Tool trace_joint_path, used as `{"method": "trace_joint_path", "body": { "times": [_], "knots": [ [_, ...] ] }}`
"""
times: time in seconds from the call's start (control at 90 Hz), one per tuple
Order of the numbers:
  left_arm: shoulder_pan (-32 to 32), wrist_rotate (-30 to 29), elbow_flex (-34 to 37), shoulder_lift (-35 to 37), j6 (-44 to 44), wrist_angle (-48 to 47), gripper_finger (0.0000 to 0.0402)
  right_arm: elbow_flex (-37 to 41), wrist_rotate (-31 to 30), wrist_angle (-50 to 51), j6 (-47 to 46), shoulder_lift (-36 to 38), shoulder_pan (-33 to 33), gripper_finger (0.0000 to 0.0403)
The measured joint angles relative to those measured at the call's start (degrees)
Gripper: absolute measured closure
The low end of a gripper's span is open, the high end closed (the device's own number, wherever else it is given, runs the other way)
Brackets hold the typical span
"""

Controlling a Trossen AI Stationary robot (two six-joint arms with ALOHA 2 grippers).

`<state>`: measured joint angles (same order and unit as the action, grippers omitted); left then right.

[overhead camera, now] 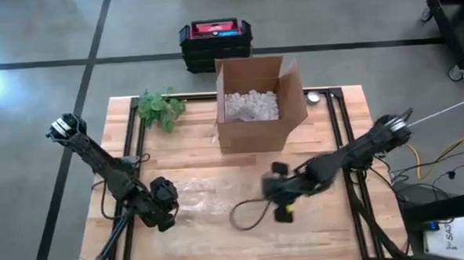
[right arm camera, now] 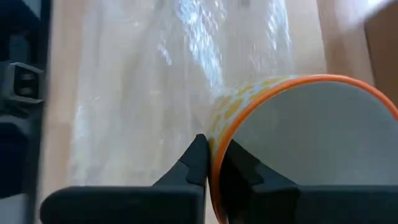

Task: Wrap mug
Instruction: Wrap the yellow mug with bubble wrap

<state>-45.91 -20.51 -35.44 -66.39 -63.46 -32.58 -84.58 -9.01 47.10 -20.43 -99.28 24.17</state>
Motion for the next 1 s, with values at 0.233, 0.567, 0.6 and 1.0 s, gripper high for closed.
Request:
{"method": "trace_joint_path", "body": {
  "times": [0.233, 0.567, 0.6, 1.0],
  "knots": [
    [0.00, 0.84, 0.00, 0.28, 0.00, 0.03, 0.0402, -20.15, 4.69, 7.20, 9.00, -16.77, -1.05, 0.0401],
    [0.00, 1.14, 0.00, 0.28, -0.02, 0.00, 0.0402, -39.70, 5.16, 19.78, 13.82, -30.74, -1.33, 0.0402],
    [0.00, 1.15, 0.00, 0.28, -0.01, -0.01, 0.0402, -40.48, 5.22, 20.77, 13.90, -31.48, -1.43, 0.0402],
    [0.00, 1.18, 0.00, 0.28, -0.02, 0.02, 0.0402, -41.76, 7.49, 21.00, 13.89, -34.36, -2.11, 0.0359]
  ]
}}
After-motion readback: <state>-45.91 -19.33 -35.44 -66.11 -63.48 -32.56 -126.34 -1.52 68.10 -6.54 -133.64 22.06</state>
